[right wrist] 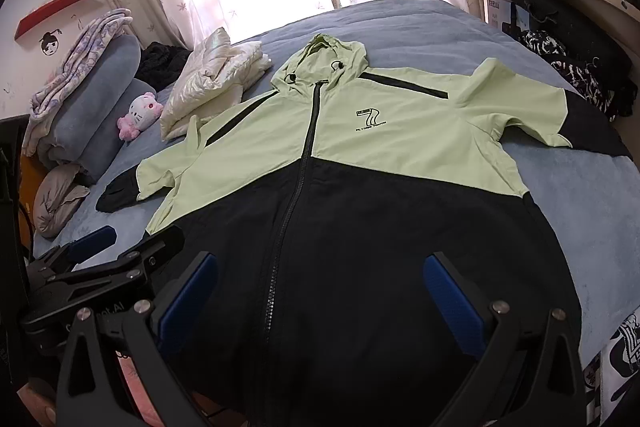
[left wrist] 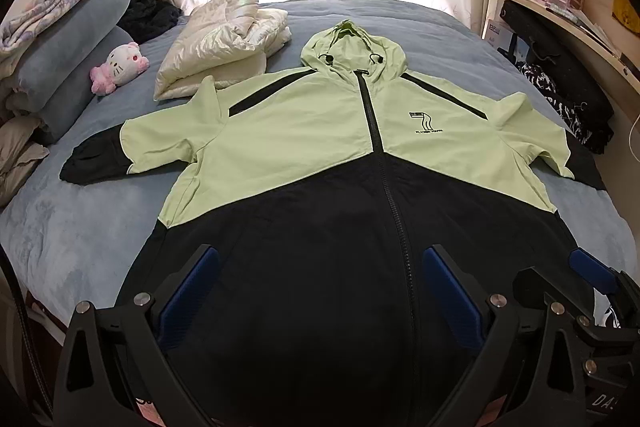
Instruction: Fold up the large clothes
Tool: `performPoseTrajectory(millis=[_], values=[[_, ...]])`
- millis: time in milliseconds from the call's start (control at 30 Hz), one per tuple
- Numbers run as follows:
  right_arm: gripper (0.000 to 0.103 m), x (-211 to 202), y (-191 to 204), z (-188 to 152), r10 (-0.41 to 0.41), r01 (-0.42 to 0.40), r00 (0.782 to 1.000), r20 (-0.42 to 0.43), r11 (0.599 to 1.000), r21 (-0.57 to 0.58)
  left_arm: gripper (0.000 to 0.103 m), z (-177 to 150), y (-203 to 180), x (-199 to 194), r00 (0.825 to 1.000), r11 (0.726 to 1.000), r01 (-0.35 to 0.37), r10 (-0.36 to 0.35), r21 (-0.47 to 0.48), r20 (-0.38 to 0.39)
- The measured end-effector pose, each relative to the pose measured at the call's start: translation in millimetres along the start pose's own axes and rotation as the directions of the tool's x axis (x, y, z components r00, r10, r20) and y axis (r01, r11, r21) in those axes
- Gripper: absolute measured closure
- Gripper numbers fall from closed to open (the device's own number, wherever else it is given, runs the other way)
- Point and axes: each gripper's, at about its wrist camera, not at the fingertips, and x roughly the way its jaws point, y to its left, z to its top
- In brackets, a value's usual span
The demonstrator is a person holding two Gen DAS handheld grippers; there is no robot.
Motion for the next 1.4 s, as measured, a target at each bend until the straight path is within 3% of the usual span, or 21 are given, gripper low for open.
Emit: performPoseTrajectory(millis=[1400], values=[[0.000, 1.1, 5.1, -8.6, 0.015, -0.015, 1.000, -0.010, 1.000, 0.003, 0.003, -6.4, 4.9, -4.1, 1.000, 1.000, -0.005, 0.005, -0.002, 0.001]])
